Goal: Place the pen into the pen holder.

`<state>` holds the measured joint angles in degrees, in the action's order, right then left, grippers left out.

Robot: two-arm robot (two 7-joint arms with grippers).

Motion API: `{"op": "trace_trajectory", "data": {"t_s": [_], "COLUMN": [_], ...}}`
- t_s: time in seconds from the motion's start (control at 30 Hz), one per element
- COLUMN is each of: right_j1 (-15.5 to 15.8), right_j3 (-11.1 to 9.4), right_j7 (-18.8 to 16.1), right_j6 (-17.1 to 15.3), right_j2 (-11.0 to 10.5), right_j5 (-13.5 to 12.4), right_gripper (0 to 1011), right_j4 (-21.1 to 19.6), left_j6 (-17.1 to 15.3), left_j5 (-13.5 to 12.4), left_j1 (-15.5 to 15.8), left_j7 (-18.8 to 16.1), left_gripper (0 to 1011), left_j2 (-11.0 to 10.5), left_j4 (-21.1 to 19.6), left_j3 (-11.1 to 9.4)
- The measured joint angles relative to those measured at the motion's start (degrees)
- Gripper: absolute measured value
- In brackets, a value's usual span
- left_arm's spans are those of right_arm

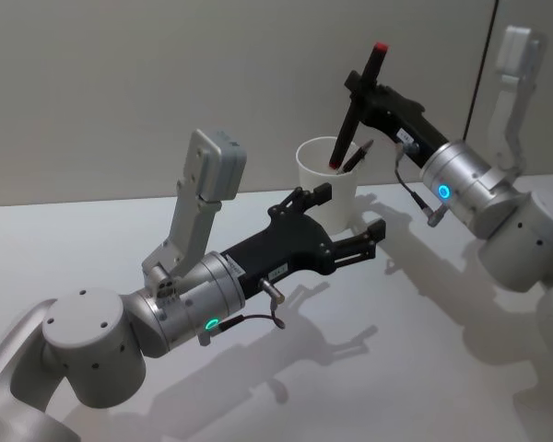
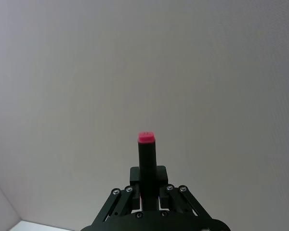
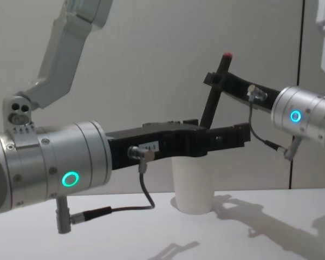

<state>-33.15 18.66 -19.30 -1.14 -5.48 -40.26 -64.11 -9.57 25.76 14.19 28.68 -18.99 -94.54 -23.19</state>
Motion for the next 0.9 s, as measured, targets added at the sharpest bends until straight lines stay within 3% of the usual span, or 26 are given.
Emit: {"op": "trace_trajectory", "data": {"t_s": [0.43, 0.9], "right_j1": [0.04, 0.58], "right_j3": [1.00, 1.84], "right_j7": [0.18, 2.60], "right_j6": [2.99, 6.23], "right_j2": [-0.03, -0.25], "right_j5": [6.56, 13.70], "right_gripper": [213, 235], "right_j4": [0.78, 0.83], "left_j6": [0.00, 0.00], "left_j5": [0.00, 0.00], "left_j1": [0.00, 0.00], "left_j7": [0.00, 0.00], "left_gripper": [1001, 1001], "left_j2": [0.00, 0.00], "left_j4": [0.00, 0.00], "left_j3": [0.00, 0.00]}}
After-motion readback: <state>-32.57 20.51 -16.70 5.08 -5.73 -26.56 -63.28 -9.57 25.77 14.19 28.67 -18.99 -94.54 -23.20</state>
